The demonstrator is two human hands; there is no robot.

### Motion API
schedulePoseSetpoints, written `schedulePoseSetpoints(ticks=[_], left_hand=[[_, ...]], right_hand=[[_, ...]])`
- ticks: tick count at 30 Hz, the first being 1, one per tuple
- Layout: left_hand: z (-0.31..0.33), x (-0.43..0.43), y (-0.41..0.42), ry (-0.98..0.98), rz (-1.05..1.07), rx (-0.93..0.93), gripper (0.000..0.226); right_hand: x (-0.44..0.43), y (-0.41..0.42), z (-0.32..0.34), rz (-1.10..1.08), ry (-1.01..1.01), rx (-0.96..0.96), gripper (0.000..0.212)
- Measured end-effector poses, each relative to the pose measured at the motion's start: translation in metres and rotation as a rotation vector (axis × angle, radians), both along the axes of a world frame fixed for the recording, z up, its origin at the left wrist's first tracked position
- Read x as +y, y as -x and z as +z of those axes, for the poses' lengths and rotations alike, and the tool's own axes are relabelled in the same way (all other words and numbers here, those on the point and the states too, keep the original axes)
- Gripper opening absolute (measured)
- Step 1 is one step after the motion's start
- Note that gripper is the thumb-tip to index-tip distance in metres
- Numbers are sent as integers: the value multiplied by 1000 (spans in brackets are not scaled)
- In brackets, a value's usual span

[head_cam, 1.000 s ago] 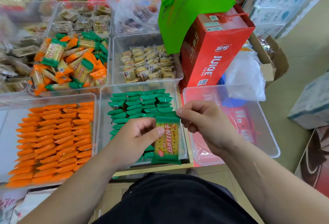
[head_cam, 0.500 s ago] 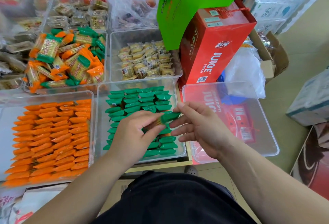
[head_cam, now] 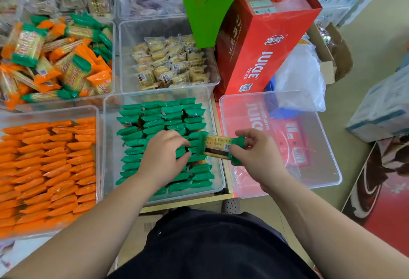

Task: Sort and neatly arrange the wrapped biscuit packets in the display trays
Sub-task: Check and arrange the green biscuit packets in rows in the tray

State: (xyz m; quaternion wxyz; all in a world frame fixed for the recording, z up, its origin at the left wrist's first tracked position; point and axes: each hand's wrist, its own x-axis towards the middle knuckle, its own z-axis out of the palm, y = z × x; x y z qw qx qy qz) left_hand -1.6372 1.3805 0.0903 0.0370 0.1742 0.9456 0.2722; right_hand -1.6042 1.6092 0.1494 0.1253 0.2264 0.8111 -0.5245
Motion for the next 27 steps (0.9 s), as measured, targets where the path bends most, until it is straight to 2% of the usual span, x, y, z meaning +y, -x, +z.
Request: schedulePoseSetpoints(ticks=[3, 6, 11, 13, 18, 22, 27], left_hand=[[-19, 2, 2, 237, -57, -118, 32], [-28, 14, 7, 393, -110, -173, 38], [-41, 24, 15, 484, -96, -110, 27], [-45, 22, 19, 444, -60, -104, 25], [-47, 6, 34, 161, 81, -130, 14], [-44, -3, 38, 62, 139, -114, 15], [-32, -13, 32, -105, 274, -201, 14]], right_hand=[[5, -5, -5, 121, -184, 75, 31], [3, -10, -6, 240, -318, 153, 22], [-8, -12, -7, 542, -447, 284, 24], [-14, -8, -13, 712, -513, 270, 21], [-30, 8, -32, 1042, -711, 178, 17], [-44, 18, -47, 1185, -844, 146, 18], [-60, 21, -55, 1294, -988, 176, 25]])
